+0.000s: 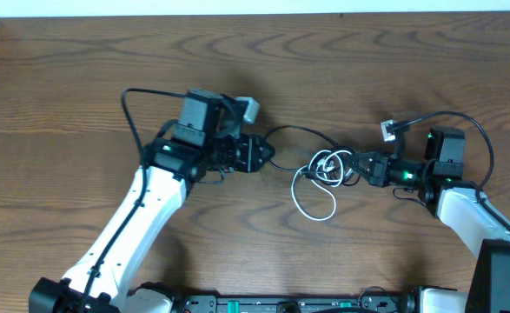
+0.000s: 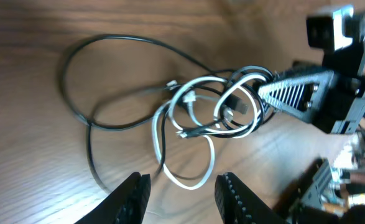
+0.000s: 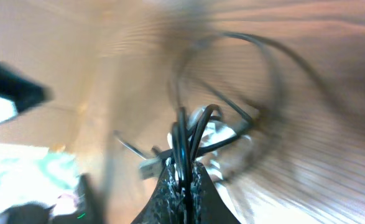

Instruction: Untangle cables

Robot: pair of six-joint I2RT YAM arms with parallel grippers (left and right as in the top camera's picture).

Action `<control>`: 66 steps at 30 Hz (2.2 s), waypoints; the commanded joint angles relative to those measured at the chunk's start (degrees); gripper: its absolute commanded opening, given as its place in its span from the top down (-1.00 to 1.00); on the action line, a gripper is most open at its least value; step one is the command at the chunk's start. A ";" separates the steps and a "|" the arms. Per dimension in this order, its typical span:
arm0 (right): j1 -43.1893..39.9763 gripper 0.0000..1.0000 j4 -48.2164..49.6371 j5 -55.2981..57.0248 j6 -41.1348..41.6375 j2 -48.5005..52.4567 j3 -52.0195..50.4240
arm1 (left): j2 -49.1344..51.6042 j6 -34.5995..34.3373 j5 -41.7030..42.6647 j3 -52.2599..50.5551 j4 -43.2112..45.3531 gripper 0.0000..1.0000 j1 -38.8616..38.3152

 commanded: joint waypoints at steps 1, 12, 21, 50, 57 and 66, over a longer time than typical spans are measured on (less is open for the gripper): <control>0.15 0.98 0.81 -12.37 -1.07 0.26 0.02 | 0.00 -0.50 0.74 0.22 0.76 0.21 -2.99; 1.66 0.98 1.88 -13.92 -1.05 0.24 0.02 | 10.27 -0.55 1.20 0.22 9.53 -0.04 -11.63; 1.92 0.98 2.51 -17.59 -1.05 0.26 0.02 | 15.91 -0.55 -1.49 0.22 17.55 -0.07 -15.58; 1.97 0.10 3.30 -15.43 -1.25 0.26 0.02 | 6.73 -6.45 4.79 0.22 16.70 0.85 -9.68; 1.97 0.30 5.42 -20.35 -1.29 0.26 0.02 | 6.73 -6.51 3.26 0.22 16.26 0.85 -9.66; 2.67 0.26 -4.63 -4.87 -3.30 0.26 0.02 | 6.73 -9.18 -10.03 0.22 12.07 0.85 -9.68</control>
